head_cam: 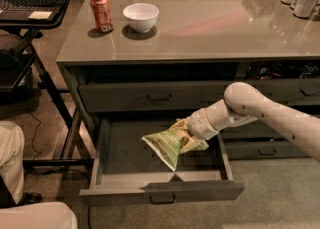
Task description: Pick green jalapeno chip bag from middle drawer and place on counter
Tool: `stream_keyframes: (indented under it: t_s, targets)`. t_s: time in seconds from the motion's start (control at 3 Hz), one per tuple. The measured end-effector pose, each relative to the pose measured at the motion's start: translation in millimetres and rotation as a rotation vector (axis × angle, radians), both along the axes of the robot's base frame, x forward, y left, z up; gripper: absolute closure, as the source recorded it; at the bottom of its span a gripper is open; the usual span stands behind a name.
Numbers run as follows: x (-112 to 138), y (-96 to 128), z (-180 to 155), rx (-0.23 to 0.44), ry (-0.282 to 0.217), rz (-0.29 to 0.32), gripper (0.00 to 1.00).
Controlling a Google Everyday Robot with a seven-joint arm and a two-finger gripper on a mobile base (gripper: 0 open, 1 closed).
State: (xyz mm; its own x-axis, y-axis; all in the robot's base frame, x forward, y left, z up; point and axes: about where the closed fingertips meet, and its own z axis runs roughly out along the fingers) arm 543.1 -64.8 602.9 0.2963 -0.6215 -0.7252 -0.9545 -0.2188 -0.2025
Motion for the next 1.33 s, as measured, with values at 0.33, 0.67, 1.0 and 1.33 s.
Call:
stream_keyframes:
  t_s: [0.33,0.67,1.0,1.33]
  targets:
    - [-10,4,33,0.060,-0.023,0.006,1.00]
    - [-33,0,97,0.119,-0.078,-0.037,1.00]
    - [-45,-9,161,0.151,-0.156,-0.110,1.00]
    - [-22,-21,218,0.214,-0.244,-0.213,1.00]
